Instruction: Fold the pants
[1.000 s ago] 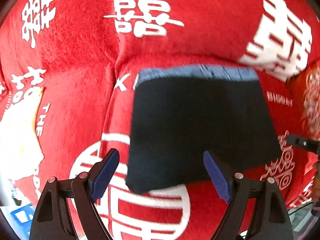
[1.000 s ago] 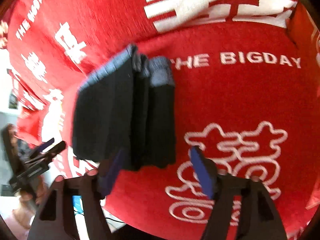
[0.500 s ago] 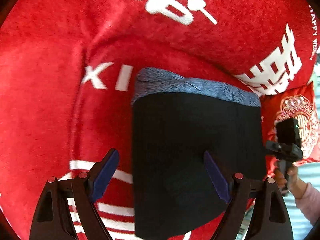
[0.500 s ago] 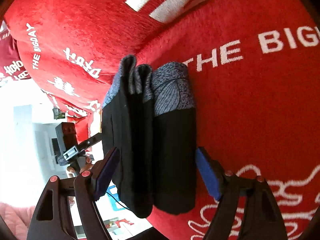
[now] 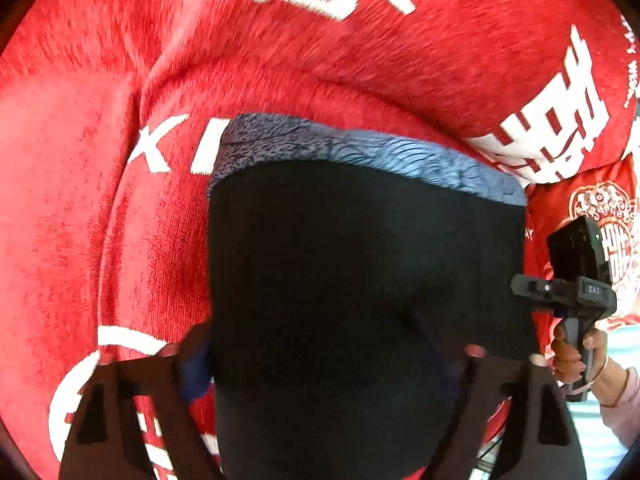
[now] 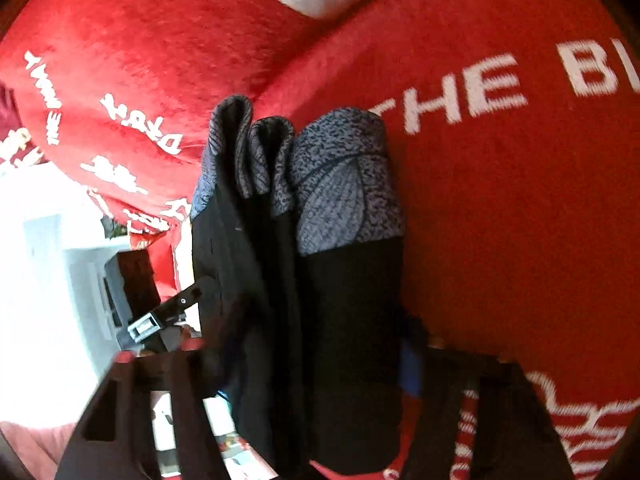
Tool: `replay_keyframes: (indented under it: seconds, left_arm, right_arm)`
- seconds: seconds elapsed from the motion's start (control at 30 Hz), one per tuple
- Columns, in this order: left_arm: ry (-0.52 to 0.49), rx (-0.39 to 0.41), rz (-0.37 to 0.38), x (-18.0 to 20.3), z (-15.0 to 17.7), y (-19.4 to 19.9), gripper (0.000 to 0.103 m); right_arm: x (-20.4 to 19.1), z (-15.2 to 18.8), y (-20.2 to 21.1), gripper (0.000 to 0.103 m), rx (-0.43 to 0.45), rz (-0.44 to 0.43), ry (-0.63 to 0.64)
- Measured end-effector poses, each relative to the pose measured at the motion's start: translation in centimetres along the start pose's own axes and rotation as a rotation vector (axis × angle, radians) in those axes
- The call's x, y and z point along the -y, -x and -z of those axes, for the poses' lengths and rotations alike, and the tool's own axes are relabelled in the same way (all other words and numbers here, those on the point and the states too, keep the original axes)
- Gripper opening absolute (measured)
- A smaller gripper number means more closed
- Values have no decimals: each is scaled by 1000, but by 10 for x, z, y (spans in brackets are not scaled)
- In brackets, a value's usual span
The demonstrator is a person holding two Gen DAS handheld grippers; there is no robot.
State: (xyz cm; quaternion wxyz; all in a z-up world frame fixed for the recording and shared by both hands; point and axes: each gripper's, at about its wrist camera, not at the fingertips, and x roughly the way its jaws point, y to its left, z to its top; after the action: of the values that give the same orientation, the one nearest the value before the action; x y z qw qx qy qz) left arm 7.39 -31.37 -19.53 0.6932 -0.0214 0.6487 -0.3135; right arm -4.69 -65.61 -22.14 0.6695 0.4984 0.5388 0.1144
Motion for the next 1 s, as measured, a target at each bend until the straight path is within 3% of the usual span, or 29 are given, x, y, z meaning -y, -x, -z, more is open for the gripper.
replay_keyframes:
  seconds: [0.07, 0.13, 0.43, 0.6, 0.63, 0.7, 0.73, 0.8, 0.87, 1.0]
  left_arm:
    - [-13, 21, -15, 6, 3, 12, 62]
    - [-12, 30, -10, 10, 6, 27, 58]
    - [-37, 39, -25, 22, 47, 84, 58]
    - [-58, -24, -59, 15, 77, 64, 59]
    - [-64, -34, -74, 11, 82, 56, 60]
    - [-66, -26, -111, 1, 93, 40, 71]
    - [-63, 6, -110, -1, 94, 40, 77]
    - [-47, 24, -93, -7, 95, 40, 79]
    - [-43, 39, -122, -11, 96, 40, 95]
    - [-47, 37, -192, -11, 95, 50, 97]
  right_arm:
    - [-4, 5, 6, 41, 6, -39, -12]
    - [-13, 10, 13, 38, 15, -78, -1]
    - [-50, 60, 33, 37, 4, -146, 24]
    - [-42, 102, 29, 37, -1, -84, 32]
    - [-35, 106, 23, 38, -3, -68, 22]
    - [-20, 112, 9, 41, -4, -19, 5]
    - [-13, 116, 1, 47, 12, 34, 11]
    - [-2, 120, -1, 56, 52, 46, 5]
    - [2, 122, -4, 60, 76, 40, -26]
    - [-11, 131, 5, 66, 110, 151, -3]
